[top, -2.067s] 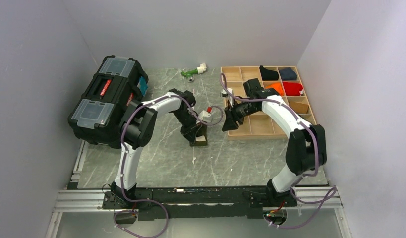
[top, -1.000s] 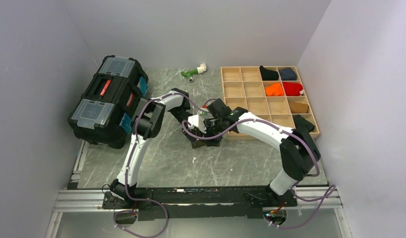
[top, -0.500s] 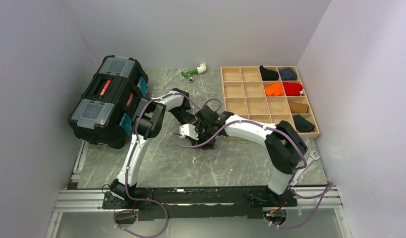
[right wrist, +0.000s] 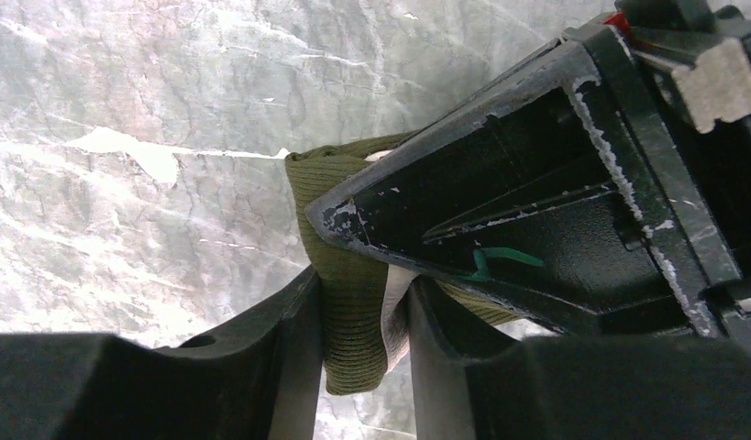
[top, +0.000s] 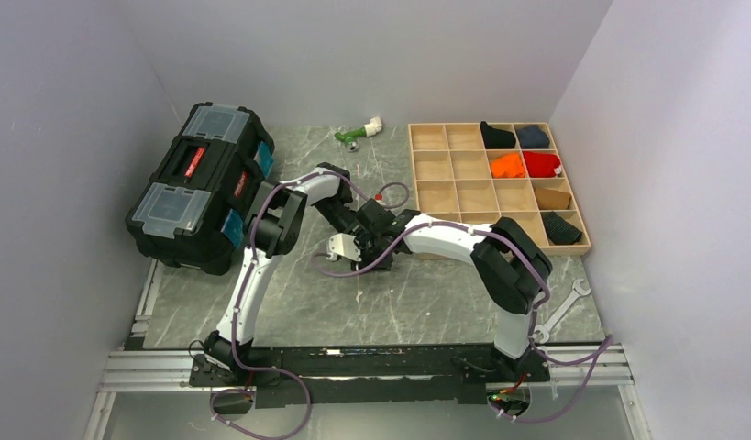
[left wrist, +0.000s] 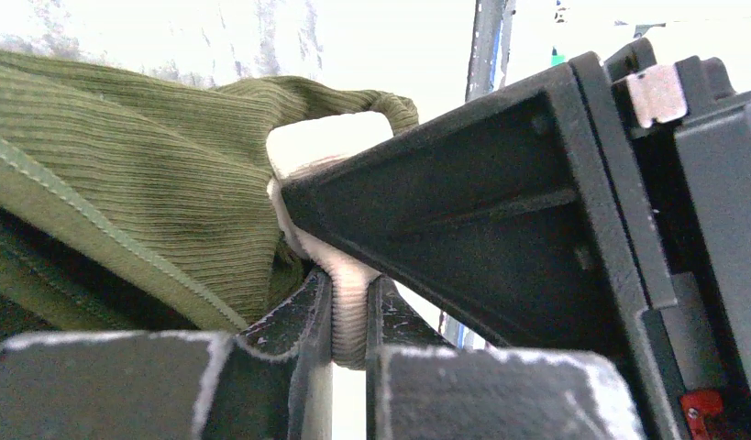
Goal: Roll the underwear
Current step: Roll the underwear to the center of the board.
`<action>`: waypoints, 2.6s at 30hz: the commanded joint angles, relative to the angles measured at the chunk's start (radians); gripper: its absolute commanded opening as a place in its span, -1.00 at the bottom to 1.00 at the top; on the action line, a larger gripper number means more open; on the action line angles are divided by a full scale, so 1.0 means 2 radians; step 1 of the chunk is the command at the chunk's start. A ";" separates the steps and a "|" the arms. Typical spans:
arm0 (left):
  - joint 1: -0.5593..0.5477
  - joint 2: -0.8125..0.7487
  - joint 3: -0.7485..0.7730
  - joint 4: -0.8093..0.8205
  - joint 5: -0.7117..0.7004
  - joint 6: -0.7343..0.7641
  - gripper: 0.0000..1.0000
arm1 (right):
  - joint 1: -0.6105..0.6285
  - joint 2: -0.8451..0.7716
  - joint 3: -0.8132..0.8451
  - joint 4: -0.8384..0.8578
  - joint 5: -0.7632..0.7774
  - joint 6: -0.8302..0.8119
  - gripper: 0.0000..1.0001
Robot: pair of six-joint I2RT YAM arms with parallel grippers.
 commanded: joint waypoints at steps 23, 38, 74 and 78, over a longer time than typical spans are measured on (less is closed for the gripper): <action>0.007 -0.074 -0.070 0.099 -0.052 -0.069 -0.14 | 0.000 0.038 -0.004 -0.059 -0.044 0.030 -1.00; 0.036 -0.147 -0.145 0.132 -0.060 -0.074 -0.02 | -0.011 0.026 -0.004 -0.076 -0.060 0.039 -1.00; 0.203 -0.559 -0.440 0.330 -0.277 -0.218 0.14 | -0.093 0.263 0.334 -0.414 -0.285 -0.010 -1.00; 0.212 -0.621 -0.454 0.338 -0.308 -0.221 0.13 | -0.098 0.309 0.381 -0.451 -0.302 -0.023 -1.00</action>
